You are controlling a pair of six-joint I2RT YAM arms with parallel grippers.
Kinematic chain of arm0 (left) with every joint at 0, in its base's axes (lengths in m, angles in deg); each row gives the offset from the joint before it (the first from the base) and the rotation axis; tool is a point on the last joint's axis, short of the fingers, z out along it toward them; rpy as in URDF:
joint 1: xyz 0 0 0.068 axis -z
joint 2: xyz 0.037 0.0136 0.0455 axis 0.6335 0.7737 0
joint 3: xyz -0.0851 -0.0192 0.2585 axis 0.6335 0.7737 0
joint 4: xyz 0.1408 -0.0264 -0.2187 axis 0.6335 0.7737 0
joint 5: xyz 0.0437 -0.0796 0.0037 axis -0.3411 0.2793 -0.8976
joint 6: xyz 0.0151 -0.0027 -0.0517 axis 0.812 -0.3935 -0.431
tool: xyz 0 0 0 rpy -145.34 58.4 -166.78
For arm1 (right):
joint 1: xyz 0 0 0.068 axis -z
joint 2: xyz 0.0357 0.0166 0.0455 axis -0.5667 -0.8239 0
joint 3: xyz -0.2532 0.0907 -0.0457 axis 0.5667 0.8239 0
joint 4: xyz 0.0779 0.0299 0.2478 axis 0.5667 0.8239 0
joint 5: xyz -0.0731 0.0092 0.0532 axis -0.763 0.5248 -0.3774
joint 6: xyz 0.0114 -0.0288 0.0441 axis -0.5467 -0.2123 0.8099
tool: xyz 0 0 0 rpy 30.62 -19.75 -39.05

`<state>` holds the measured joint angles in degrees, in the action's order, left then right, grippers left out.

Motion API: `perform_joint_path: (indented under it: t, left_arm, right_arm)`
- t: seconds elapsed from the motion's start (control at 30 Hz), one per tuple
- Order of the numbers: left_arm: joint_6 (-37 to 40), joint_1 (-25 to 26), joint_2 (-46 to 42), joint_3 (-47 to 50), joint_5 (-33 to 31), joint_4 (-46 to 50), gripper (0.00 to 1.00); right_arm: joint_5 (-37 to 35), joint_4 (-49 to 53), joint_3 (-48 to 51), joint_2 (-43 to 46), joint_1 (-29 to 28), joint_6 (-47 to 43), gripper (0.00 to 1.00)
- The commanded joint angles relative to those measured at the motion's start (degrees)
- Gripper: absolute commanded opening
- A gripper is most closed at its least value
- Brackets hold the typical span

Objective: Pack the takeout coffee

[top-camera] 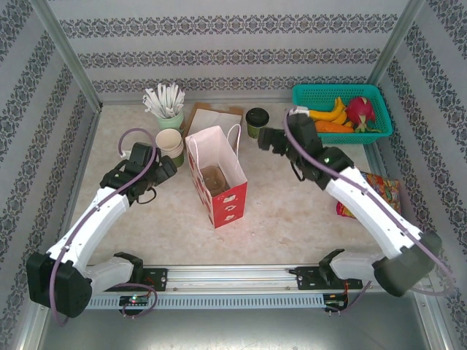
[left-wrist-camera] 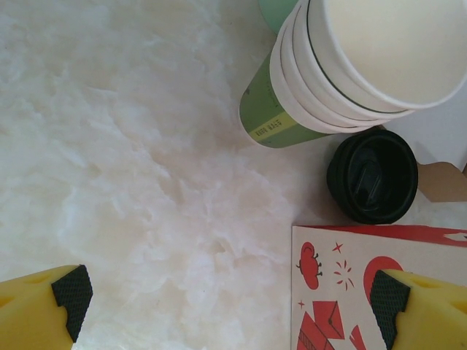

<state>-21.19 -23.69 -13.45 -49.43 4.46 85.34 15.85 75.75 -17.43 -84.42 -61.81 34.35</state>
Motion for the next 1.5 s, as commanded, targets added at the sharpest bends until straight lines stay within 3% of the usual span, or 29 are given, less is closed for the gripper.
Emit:
perform_joint_path:
  t: [0.0,0.2,0.67,0.8,1.03,1.47]
  left_arm:
    - [0.6,-0.6,1.4,-2.2,0.9,-3.1,1.0]
    - [1.4,-0.6,2.2,-2.8,2.4,-4.3,1.0]
    - [-1.0,-0.6,3.8,-5.0,-0.2,0.5,1.0]
    - [-1.3,-0.6,3.1,-4.6,-0.2,0.7,1.0]
    - [-3.6,-0.7,-0.1,-2.3,-2.8,0.6,1.0]
    - [-5.3,-0.7,0.2,-2.1,-5.4,4.0,1.0]
  right_arm:
    - [13.6,-4.4,-0.6,-6.7,5.7,3.7,0.98]
    - [20.1,-1.2,-10.3,-21.2,8.0,-8.1,0.98]
    - [14.8,-0.4,-30.2,-43.8,9.4,-9.0,0.98]
    - [14.5,-0.6,-34.4,-47.6,10.3,-8.2,0.98]
    - [20.2,1.1,-41.2,-53.1,11.4,-9.0,0.98]
    - [20.0,4.0,-47.4,-58.0,11.5,-11.6,0.98]
